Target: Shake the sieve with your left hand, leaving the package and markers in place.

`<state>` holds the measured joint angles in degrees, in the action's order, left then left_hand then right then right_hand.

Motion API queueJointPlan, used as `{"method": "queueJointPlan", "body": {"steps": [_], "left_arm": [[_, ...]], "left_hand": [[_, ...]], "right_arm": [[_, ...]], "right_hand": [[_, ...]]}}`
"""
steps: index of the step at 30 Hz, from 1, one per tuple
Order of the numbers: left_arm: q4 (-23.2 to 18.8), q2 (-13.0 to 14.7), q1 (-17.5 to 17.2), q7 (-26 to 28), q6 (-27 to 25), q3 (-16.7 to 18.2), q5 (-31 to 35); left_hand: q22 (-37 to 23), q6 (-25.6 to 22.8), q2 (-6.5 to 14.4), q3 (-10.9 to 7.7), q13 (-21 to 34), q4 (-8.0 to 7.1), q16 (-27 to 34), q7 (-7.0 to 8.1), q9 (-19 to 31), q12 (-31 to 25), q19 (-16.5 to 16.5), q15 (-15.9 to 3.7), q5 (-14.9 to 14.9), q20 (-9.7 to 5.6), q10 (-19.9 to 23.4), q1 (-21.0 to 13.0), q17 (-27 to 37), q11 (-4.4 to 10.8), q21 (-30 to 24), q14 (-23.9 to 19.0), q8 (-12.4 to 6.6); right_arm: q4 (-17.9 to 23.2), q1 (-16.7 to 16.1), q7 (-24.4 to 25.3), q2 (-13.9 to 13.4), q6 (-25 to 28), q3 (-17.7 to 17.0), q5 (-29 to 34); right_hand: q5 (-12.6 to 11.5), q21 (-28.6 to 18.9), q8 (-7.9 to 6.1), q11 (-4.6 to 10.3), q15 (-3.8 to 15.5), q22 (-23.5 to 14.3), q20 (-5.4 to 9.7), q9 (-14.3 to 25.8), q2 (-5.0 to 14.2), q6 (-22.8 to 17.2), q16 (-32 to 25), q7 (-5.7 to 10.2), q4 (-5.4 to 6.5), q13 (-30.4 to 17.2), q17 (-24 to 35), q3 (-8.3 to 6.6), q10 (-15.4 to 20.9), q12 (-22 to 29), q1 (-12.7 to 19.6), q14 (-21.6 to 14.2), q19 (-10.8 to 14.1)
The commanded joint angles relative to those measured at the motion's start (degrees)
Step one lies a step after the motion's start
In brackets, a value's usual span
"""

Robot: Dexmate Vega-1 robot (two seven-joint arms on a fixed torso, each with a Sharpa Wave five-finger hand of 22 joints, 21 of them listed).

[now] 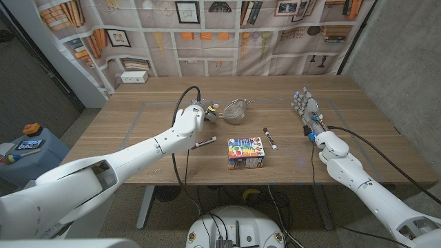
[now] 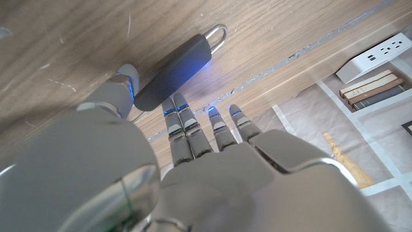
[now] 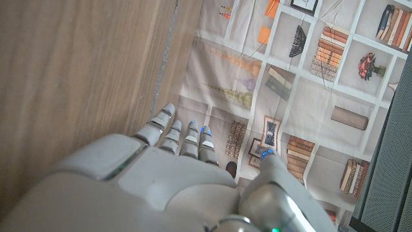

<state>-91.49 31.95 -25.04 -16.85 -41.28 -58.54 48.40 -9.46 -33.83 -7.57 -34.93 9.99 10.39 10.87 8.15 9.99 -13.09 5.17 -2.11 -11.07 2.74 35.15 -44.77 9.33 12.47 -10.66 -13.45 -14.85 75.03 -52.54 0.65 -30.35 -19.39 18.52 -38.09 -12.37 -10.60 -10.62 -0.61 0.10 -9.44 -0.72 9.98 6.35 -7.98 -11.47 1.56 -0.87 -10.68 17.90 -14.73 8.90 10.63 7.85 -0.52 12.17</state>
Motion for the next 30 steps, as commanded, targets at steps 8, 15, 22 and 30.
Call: {"method": "queueJointPlan", "body": {"steps": [8,15,22,30], "left_arm": [[1.14,-0.31,0.12,3.51,-0.49,-0.34,-2.66],[1.02,-0.25,-0.03,4.34,-1.01,-0.5,-3.37],[0.88,-0.07,0.05,4.93,-1.28,-0.72,-3.87],[0.79,0.14,0.33,5.0,-1.18,-1.07,-4.34]], "left_hand": [[-0.11,-6.7,0.62,1.79,0.26,-0.16,0.35,1.05,0.17,0.77,3.64,-7.25,0.08,-0.68,5.36,-3.05,0.15,0.14,-0.55,-4.22,-0.37],[-0.13,-10.94,1.1,2.74,0.34,-0.22,0.26,1.79,0.16,0.92,5.29,-8.21,0.11,-1.18,8.49,-4.53,0.2,0.24,-0.53,-6.11,-0.47],[-0.14,-15.43,1.68,3.7,0.44,-0.27,0.07,2.25,0.12,0.9,6.84,-8.67,0.18,-1.7,11.78,-5.91,0.22,0.31,-0.5,-7.47,-0.57],[-0.16,-17.45,2.54,4.03,0.53,-0.33,0.08,2.32,0.12,0.9,7.49,-8.8,0.18,-1.8,13.56,-6.93,0.26,0.35,-0.45,-8.36,-0.35]], "right_arm": [[0.04,-0.04,0.84,0.46,-0.19,-0.02,0.3],[0.05,-0.1,1.17,0.54,-0.17,-0.04,0.39],[0.31,-0.24,1.31,0.44,-0.12,-0.18,0.31],[0.71,-0.52,1.7,0.38,-0.03,-0.35,0.26]], "right_hand": [[-0.13,-0.4,-0.29,0.21,-0.12,-0.26,-0.1,0.1,0.28,-0.54,-0.43,0.03,0.06,-0.16,0.0,-0.4,0.46,0.55,0.17,-0.35,0.32],[-0.11,-0.41,-0.31,0.29,-0.11,-0.27,-0.09,0.11,0.28,-0.67,-0.47,0.05,0.02,-0.16,-0.07,-0.45,0.51,0.56,0.13,-0.35,0.4],[-0.11,-0.42,-0.32,0.32,-0.05,-0.27,-0.04,0.11,0.37,-0.78,-0.51,0.01,-0.06,-0.16,-0.14,-0.54,0.64,0.6,0.18,-0.38,0.46],[-0.09,-0.42,-0.34,0.25,-0.04,-0.27,0.03,0.11,0.43,-0.93,-0.6,-0.03,-0.13,-0.17,-0.19,-0.6,0.81,0.64,0.19,-0.47,0.53]]}}
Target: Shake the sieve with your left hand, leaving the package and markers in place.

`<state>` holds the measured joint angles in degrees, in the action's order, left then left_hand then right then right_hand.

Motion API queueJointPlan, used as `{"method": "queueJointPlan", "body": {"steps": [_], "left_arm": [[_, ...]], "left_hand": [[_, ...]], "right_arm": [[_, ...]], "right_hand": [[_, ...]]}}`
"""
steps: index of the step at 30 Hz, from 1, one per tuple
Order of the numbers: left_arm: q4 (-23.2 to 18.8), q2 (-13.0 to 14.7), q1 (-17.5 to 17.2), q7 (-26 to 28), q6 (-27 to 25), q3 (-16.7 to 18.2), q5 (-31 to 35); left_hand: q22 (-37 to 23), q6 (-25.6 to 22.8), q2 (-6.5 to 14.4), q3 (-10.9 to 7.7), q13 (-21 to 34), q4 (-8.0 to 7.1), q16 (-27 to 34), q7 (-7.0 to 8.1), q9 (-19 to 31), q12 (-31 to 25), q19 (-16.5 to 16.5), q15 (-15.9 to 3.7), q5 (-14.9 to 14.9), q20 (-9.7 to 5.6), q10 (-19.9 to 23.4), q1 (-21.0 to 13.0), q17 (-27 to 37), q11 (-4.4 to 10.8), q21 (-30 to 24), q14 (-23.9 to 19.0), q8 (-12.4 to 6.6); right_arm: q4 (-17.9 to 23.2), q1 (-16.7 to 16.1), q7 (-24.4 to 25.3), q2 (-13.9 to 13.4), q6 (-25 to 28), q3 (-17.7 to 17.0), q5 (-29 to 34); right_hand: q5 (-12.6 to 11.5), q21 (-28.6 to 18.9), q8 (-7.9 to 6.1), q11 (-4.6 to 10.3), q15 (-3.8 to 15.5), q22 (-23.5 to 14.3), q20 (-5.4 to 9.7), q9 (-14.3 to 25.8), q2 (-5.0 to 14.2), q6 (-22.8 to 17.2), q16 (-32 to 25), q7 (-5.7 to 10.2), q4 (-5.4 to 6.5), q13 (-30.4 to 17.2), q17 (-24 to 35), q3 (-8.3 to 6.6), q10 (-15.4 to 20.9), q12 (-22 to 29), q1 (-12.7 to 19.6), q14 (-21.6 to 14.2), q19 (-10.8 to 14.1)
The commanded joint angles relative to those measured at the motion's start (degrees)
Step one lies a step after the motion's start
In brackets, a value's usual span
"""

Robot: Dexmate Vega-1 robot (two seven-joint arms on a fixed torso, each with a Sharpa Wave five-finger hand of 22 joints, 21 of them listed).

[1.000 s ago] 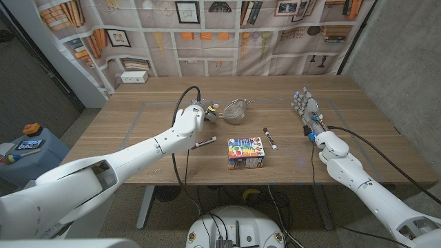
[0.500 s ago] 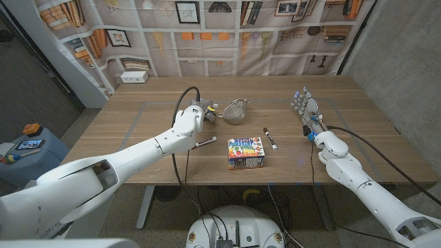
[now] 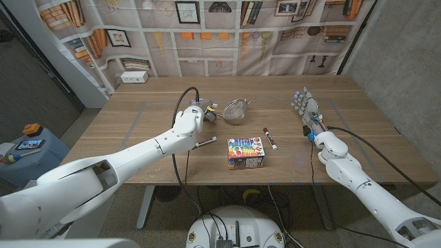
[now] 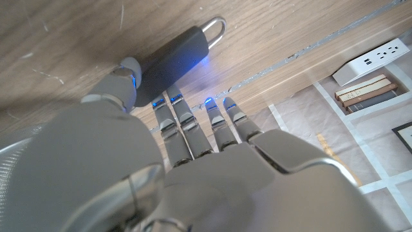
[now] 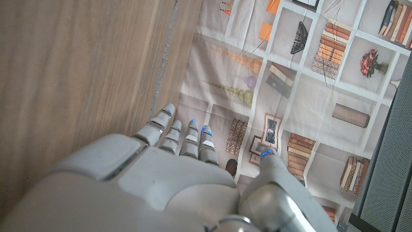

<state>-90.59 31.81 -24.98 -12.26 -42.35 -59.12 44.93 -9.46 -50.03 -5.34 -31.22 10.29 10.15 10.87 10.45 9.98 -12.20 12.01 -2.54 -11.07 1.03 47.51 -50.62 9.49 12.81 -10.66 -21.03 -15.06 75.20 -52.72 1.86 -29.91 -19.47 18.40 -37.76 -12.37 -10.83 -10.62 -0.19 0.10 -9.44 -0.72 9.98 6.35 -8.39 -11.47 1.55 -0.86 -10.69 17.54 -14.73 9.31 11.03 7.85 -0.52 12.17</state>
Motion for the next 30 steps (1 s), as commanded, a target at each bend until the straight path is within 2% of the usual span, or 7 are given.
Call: {"method": "queueJointPlan", "body": {"steps": [1,12,21,25,30], "left_arm": [[-0.14,0.24,0.27,0.38,-0.32,-0.5,-0.89],[-1.07,0.88,0.28,0.19,-0.56,-1.06,-0.59],[-1.87,1.21,0.19,-0.48,-0.95,-1.33,-0.13],[-2.31,1.46,0.31,-1.05,-1.04,-1.45,0.23],[-3.03,1.76,0.18,-1.22,-0.89,-1.27,0.52]], "left_hand": [[-0.16,-2.02,0.55,0.48,0.28,-0.12,0.08,0.19,0.17,-0.08,0.78,-8.41,0.2,-0.14,1.91,-1.32,0.12,0.01,-0.42,-1.06,-0.16],[-0.19,-4.7,2.04,0.98,0.37,-0.31,0.17,-0.1,0.26,-0.02,1.59,-8.55,0.27,-0.23,4.13,-2.4,0.2,0.08,-0.41,-2.39,0.03],[-0.22,-5.77,4.1,1.11,0.41,-0.66,0.17,0.03,0.22,0.19,1.87,-8.63,0.33,-0.1,4.91,-2.7,0.2,0.09,-0.37,-3.15,0.56],[-0.24,-7.64,5.75,1.41,0.43,-0.85,-0.03,-0.2,0.34,0.37,1.88,-8.56,0.45,0.04,5.53,-2.6,0.14,0.1,-0.29,-3.38,0.52],[-0.23,-8.38,6.38,1.68,0.43,-0.78,-0.12,-0.27,0.38,0.53,1.99,-8.56,0.5,-0.01,5.77,-2.54,0.13,0.1,-0.29,-3.49,0.64]], "right_arm": [[0.61,-0.4,0.57,-0.08,0.06,-0.25,-0.06],[0.87,-0.77,0.66,-0.1,-0.17,-0.31,-0.03],[1.28,-1.05,0.8,-0.27,-0.17,-0.35,0.09],[1.39,-1.12,0.76,-0.32,-0.2,-0.37,0.09],[1.41,-1.12,0.78,-0.3,-0.21,-0.33,0.13]], "right_hand": [[-0.08,-0.2,-0.34,-0.2,-0.04,-0.27,0.06,0.11,0.41,-0.52,-0.61,-0.02,-0.14,-0.16,0.16,-0.6,0.4,0.24,0.18,-0.48,0.56],[-0.04,-0.19,-0.32,-0.15,-0.1,-0.27,0.06,0.11,0.47,-0.63,-0.7,0.01,-0.17,-0.16,0.11,-0.65,0.44,0.22,0.07,-0.5,0.62],[-0.01,-0.17,-0.28,-0.16,-0.08,-0.27,0.05,0.11,0.54,-0.67,-0.76,0.03,-0.17,-0.17,0.08,-0.68,0.47,0.21,-0.06,-0.44,0.64],[0.01,-0.17,-0.26,-0.06,-0.07,-0.28,0.04,0.11,0.5,-0.68,-0.78,0.03,-0.18,-0.17,0.06,-0.67,0.46,0.2,-0.14,-0.41,0.67],[0.01,-0.16,-0.25,-0.12,-0.1,-0.28,0.04,0.12,0.52,-0.7,-0.82,0.03,-0.18,-0.17,0.04,-0.7,0.46,0.19,-0.19,-0.43,0.67]]}}
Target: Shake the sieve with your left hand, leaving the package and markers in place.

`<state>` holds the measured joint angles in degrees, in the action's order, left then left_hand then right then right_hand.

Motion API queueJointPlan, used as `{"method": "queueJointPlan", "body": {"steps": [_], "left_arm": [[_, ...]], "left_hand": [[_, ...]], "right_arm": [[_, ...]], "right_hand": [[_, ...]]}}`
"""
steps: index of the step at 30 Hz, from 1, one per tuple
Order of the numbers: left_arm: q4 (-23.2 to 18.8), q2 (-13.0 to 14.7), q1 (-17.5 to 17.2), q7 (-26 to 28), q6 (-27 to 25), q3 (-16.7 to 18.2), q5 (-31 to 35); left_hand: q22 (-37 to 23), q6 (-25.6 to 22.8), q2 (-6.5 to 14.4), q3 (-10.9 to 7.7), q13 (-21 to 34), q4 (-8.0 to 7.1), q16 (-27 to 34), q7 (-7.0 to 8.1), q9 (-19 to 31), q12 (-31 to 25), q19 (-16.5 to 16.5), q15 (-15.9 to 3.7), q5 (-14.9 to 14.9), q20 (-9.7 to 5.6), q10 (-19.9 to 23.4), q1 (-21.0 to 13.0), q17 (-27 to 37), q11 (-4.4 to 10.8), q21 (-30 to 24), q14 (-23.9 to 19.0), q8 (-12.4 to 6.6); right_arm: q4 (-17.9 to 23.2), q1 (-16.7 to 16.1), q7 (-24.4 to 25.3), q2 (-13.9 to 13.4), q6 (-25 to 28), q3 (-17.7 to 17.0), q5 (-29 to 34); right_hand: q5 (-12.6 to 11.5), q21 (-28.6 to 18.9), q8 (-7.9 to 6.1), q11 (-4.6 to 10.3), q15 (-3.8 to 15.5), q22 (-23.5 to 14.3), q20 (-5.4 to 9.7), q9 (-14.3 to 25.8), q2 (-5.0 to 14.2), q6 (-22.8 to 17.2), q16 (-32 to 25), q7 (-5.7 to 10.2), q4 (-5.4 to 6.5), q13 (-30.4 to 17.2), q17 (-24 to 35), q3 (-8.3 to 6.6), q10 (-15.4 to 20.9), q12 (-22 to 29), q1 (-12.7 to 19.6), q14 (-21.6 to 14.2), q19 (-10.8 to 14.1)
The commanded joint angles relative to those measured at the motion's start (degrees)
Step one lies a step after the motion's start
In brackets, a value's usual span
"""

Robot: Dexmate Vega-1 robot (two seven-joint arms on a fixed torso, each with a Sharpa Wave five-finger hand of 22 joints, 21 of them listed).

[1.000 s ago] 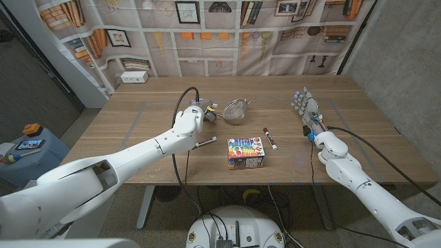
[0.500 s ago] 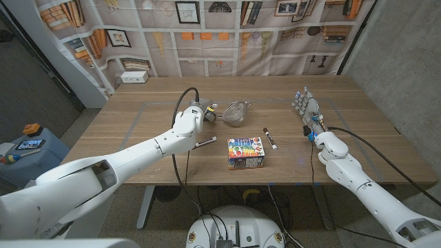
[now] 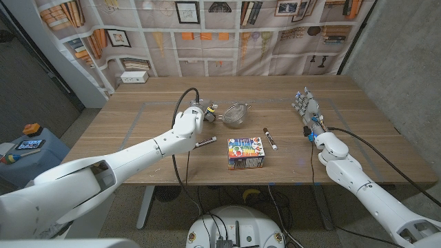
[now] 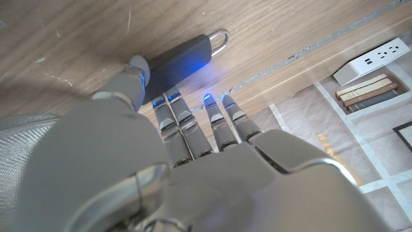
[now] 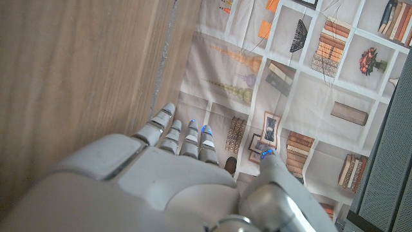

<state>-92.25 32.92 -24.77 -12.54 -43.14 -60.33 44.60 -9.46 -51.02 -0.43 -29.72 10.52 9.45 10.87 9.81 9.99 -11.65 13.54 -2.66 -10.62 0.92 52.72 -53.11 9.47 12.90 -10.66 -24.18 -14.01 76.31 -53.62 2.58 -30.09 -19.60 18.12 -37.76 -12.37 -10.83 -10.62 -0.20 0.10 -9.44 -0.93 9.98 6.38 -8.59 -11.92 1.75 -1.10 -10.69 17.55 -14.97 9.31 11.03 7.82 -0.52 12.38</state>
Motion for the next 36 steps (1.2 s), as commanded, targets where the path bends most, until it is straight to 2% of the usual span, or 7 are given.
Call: {"method": "queueJointPlan", "body": {"steps": [1,13,36], "left_arm": [[-1.56,0.73,-0.08,-0.93,-0.05,0.01,0.9],[-3.21,1.03,-0.87,-0.5,-0.49,1.59,0.74],[-5.7,2.1,-0.42,-1.42,-0.63,2.42,2.49]], "left_hand": [[-0.24,-7.41,1.55,0.23,0.2,-0.06,-0.13,0.39,0.38,0.01,0.52,-8.44,0.07,0.12,0.59,-0.05,0.15,0.02,-0.3,-0.37,-0.35],[-0.22,-8.31,2.65,0.59,0.21,0.16,-0.02,0.1,0.43,0.05,0.93,-8.71,0.07,0.02,1.44,-0.22,0.24,0.0,-0.35,-1.06,-0.07],[-0.2,-9.2,2.97,1.3,0.2,0.54,-0.07,0.09,0.43,0.14,1.16,-8.85,0.1,-0.36,2.45,-0.52,0.21,0.01,-0.29,-1.78,0.36]], "right_arm": [[0.33,-0.23,0.08,-0.15,-0.04,-0.04,0.15],[0.32,-0.28,0.06,-0.21,-0.05,-0.14,0.07],[-1.66,1.03,-1.04,0.28,0.05,0.15,-0.28]], "right_hand": [[0.02,-0.16,-0.26,-0.09,-0.08,-0.28,0.26,0.12,0.47,-0.51,-0.36,-0.18,0.05,-0.17,0.02,-0.45,0.47,0.19,-0.18,-0.41,0.46],[0.04,-0.14,-0.22,-0.14,-0.05,-0.28,0.26,0.12,0.48,-0.52,-0.41,-0.17,0.04,-0.17,-0.01,-0.47,0.41,0.15,-0.3,-0.37,0.46],[0.05,-0.11,-0.18,-0.2,-0.02,-0.28,0.35,0.12,0.49,-0.54,-0.42,-0.2,-0.03,-0.17,-0.17,-0.62,0.46,0.15,-0.44,-0.32,0.48]]}}
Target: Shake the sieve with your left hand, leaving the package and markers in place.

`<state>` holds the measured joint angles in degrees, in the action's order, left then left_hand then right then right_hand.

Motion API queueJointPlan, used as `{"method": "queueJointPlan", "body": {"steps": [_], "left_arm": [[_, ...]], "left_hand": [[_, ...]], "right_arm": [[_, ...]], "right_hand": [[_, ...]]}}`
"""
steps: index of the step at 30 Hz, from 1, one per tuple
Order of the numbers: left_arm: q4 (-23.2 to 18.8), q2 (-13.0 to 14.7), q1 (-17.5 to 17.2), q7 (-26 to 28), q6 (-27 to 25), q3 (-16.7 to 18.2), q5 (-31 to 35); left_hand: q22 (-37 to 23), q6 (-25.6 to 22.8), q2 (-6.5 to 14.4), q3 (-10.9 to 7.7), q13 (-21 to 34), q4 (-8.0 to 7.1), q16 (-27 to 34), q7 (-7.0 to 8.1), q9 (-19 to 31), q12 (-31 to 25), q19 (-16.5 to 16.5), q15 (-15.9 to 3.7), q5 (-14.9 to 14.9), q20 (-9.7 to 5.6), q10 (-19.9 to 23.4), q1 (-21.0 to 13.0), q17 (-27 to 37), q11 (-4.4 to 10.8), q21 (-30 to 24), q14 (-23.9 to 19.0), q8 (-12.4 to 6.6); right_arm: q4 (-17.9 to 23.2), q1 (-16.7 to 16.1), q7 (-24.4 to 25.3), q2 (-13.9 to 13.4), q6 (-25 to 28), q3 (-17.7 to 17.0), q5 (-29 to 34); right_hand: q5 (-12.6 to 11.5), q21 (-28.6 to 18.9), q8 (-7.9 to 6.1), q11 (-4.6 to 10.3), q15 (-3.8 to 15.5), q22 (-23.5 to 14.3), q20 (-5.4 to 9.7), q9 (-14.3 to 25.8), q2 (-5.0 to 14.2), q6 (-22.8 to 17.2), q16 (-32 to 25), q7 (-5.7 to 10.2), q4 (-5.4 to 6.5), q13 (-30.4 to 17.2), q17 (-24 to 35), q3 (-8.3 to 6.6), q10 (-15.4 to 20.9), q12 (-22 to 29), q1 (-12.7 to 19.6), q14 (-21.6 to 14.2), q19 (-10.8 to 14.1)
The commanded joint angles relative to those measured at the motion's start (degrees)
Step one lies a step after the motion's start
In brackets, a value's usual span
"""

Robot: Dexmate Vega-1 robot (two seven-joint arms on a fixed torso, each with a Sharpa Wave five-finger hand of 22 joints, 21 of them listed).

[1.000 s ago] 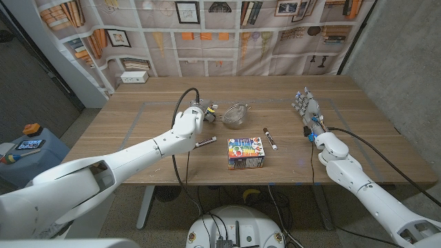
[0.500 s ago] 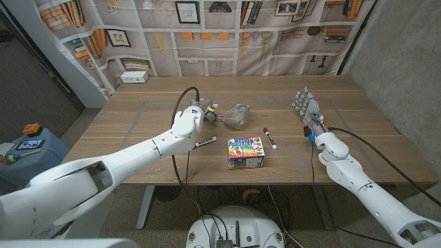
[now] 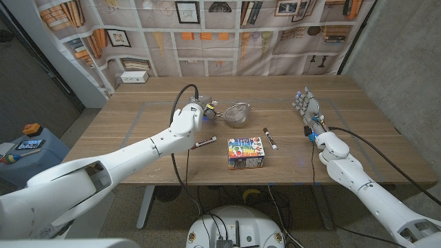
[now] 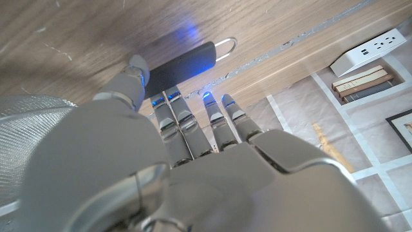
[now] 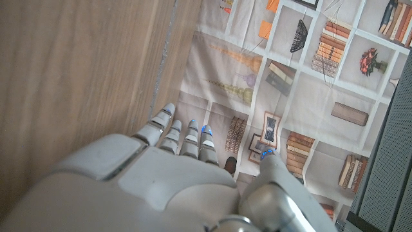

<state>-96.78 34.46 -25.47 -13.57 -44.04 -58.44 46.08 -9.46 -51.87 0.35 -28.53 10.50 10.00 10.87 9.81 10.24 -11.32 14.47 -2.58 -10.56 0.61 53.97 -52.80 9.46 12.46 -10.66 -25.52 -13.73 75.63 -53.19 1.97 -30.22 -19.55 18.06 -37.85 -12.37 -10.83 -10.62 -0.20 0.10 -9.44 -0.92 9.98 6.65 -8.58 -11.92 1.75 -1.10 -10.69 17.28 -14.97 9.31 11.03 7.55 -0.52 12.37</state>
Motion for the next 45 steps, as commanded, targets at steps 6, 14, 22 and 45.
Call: {"method": "queueJointPlan", "body": {"steps": [6,14,22,45], "left_arm": [[-1.45,0.51,0.14,-0.16,0.75,0.99,1.36],[-2.8,1.15,0.01,-0.6,1.52,1.66,2.07],[-4.09,1.91,-0.03,-1.58,2.29,2.23,3.42],[-4.6,1.59,-0.21,-4.42,3.02,2.99,9.08]], "left_hand": [[-0.19,-8.76,2.23,0.27,0.21,0.08,-0.09,0.19,0.33,-0.17,0.32,-8.95,0.04,-0.13,1.45,-0.97,0.21,0.46,-0.29,-0.59,-0.01],[-0.19,-8.88,2.25,0.45,0.21,0.14,-0.12,0.26,0.47,-0.15,0.37,-8.99,0.05,-0.17,1.7,-1.14,0.2,0.46,-0.27,-0.74,0.04],[-0.19,-8.96,2.23,0.64,0.21,0.17,-0.15,0.38,0.55,-0.09,0.38,-9.0,0.06,-0.18,1.86,-1.27,0.19,0.47,-0.25,-0.88,0.1],[-0.19,-9.2,2.32,1.14,0.23,0.18,-0.25,0.58,0.87,0.01,0.4,-9.1,0.03,-0.35,2.36,-1.71,0.18,0.48,-0.19,-1.13,0.17]], "right_arm": [[-1.08,0.66,-0.31,0.47,0.03,0.23,-0.14],[-1.33,0.85,-0.46,0.48,-0.04,0.31,-0.04],[-1.27,1.02,-0.53,0.15,0.17,0.35,0.17],[-0.73,0.61,-0.38,-0.32,-0.01,0.07,0.27]], "right_hand": [[0.05,-0.1,-0.18,-0.17,-0.03,-0.28,0.34,0.12,0.22,-0.57,-0.45,-0.25,-0.07,-0.16,0.07,-0.66,0.41,0.13,-0.18,-0.34,0.47],[0.06,-0.09,-0.17,-0.11,-0.03,-0.28,0.34,0.12,0.22,-0.57,-0.45,-0.22,-0.1,-0.16,0.02,-0.72,0.46,0.14,-0.21,-0.29,0.47],[0.06,-0.1,-0.16,-0.14,-0.01,-0.28,0.34,0.12,0.22,-0.58,-0.47,-0.2,-0.12,-0.16,-0.01,-0.75,0.38,0.11,-0.28,-0.27,0.49],[0.08,-0.08,-0.15,-0.19,-0.03,-0.27,0.42,0.12,0.21,-0.61,-0.5,-0.22,-0.15,-0.16,-0.13,-0.86,0.39,0.11,-0.46,-0.23,0.49]]}}
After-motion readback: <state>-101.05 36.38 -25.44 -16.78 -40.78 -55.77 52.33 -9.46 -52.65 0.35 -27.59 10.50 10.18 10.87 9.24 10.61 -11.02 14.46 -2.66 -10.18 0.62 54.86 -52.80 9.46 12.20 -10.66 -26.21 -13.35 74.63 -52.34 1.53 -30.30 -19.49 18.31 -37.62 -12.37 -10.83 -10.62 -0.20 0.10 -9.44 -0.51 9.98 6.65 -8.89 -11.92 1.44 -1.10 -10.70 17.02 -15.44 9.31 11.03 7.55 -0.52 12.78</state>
